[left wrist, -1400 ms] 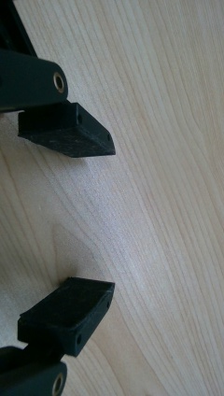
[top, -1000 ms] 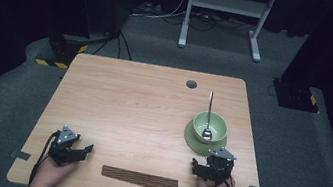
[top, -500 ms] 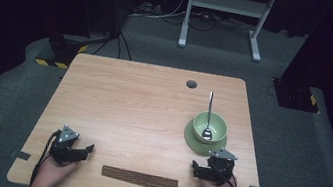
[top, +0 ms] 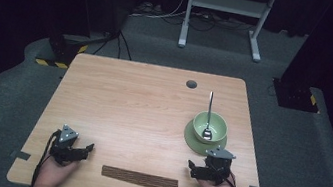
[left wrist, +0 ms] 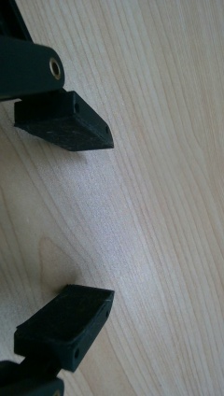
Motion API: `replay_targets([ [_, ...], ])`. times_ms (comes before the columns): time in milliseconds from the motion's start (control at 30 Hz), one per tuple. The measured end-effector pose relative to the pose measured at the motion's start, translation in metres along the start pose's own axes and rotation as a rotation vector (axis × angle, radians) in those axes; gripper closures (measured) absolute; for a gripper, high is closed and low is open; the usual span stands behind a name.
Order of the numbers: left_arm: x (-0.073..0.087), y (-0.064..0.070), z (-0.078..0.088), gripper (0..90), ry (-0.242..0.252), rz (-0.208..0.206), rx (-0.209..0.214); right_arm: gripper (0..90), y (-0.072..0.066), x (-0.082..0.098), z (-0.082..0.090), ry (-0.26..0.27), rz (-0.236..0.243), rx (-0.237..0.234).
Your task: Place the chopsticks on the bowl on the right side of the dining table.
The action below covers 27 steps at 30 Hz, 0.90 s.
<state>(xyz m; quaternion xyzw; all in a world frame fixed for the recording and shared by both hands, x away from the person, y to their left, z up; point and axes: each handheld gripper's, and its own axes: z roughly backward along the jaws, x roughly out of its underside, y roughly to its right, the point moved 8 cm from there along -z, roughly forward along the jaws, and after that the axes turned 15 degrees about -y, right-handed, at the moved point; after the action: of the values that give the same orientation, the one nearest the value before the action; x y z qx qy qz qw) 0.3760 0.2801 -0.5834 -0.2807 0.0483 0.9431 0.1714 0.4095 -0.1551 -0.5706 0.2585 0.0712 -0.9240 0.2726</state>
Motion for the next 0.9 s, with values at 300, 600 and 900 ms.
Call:
replay_targets([
  [300,-0.001,0.001,0.000,27.3,0.004,-0.011,0.004,0.0,-0.018,-0.007,-0.002,-0.002,0.048,-0.044],
  [600,-0.001,0.002,0.001,28.9,0.011,-0.018,-0.004,0.6,-0.040,-0.010,-0.005,-0.005,0.093,-0.082],
  [900,-0.001,0.001,0.001,29.2,0.010,-0.015,-0.009,5.9,-0.065,-0.013,-0.004,0.007,0.146,-0.156],
])
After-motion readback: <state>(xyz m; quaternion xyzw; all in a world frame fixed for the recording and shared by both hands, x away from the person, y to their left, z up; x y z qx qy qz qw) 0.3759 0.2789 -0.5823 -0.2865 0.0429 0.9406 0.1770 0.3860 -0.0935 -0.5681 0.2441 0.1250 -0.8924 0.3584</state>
